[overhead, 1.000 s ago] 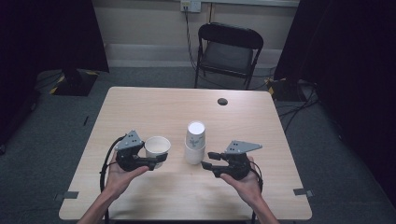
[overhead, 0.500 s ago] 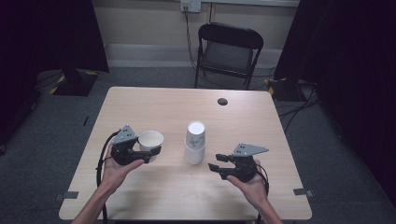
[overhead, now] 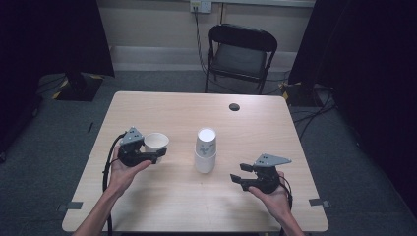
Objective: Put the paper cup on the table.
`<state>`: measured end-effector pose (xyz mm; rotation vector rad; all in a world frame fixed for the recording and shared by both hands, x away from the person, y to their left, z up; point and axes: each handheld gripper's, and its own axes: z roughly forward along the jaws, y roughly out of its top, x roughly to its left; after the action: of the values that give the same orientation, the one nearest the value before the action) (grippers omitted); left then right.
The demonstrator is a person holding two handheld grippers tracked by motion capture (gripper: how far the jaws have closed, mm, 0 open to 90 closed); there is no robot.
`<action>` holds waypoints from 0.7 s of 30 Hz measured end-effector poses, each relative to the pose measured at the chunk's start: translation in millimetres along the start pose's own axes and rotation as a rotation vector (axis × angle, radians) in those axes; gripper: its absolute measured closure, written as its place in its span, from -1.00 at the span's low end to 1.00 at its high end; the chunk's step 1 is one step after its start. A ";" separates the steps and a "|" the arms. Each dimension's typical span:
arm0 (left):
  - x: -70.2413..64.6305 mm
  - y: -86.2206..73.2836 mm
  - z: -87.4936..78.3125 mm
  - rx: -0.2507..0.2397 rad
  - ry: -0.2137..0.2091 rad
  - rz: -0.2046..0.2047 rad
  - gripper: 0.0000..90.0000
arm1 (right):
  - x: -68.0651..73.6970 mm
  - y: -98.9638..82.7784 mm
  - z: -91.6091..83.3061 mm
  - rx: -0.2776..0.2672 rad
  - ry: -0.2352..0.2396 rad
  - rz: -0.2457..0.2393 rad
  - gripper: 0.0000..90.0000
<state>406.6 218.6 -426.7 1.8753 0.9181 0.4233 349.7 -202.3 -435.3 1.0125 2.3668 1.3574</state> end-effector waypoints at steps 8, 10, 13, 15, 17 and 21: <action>9.8 -8.3 17.3 0.018 0.008 0.002 -0.30 | -12.2 -12.4 1.8 0.016 -0.025 0.041 -0.21; 8.9 -9.1 21.6 0.020 0.014 0.000 -0.30 | -12.6 -13.6 4.0 0.028 -0.027 0.044 -0.22; 8.2 -11.0 26.0 0.033 0.020 0.010 -0.31 | -12.4 -15.1 5.5 0.033 -0.034 0.043 -0.22; 7.4 -13.8 28.0 0.022 0.025 0.026 -0.31 | -15.6 -19.7 5.9 0.045 -0.044 0.048 -0.22; 8.7 -16.5 28.5 0.022 0.036 0.031 -0.31 | -18.7 -22.6 6.5 0.053 -0.058 0.053 -0.23; 15.0 -22.1 27.5 0.021 0.046 0.006 -0.31 | -26.1 -27.4 9.0 0.071 -0.066 0.072 -0.24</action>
<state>424.8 218.4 -460.4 1.8946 0.9518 0.4639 361.1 -222.8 -466.3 1.1544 2.3664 1.2512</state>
